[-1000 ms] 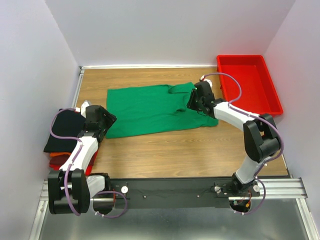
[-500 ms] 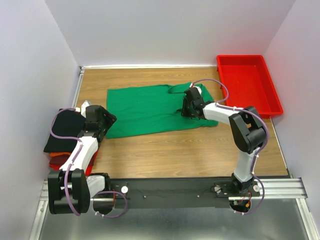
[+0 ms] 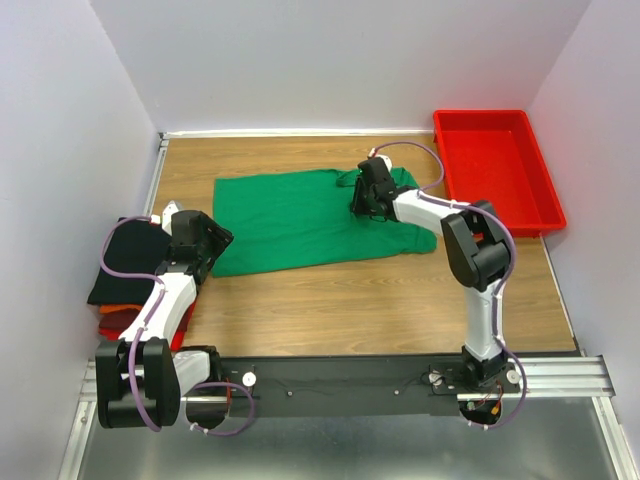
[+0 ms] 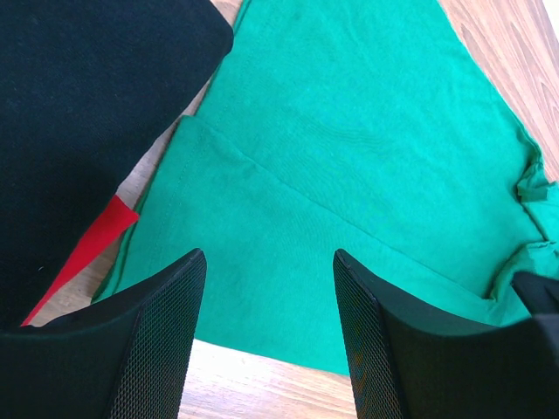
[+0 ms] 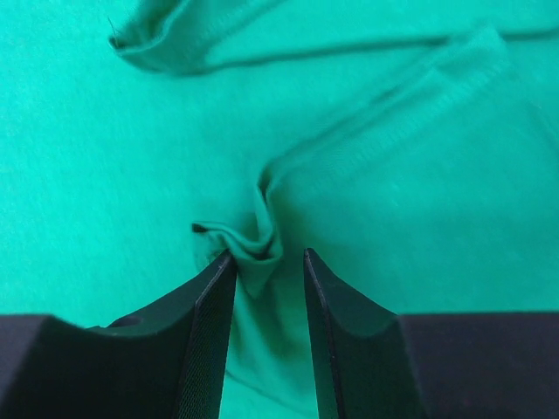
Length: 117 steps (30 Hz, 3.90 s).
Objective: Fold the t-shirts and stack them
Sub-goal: Fold the tshirt
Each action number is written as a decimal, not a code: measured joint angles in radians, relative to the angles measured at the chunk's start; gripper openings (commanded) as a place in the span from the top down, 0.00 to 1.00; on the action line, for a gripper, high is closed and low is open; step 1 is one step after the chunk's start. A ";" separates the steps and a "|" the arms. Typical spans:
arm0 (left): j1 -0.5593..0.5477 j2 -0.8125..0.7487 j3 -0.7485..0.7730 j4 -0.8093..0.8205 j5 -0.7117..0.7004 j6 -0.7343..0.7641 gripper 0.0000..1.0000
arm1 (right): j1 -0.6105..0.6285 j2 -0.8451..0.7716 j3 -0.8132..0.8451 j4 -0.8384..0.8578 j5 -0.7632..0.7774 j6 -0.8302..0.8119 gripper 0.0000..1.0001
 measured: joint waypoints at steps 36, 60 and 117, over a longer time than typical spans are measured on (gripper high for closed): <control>-0.241 0.282 0.142 0.023 -0.103 -0.164 0.31 | -0.126 -0.358 -0.454 0.010 0.109 0.093 0.18; -0.249 0.175 -0.030 -0.012 -0.120 -0.185 0.32 | -0.242 -0.829 -0.840 -0.079 0.022 0.182 0.11; -0.089 1.225 1.378 -0.593 -0.452 -0.006 0.58 | -0.249 0.018 0.209 -0.052 -0.127 -0.164 0.36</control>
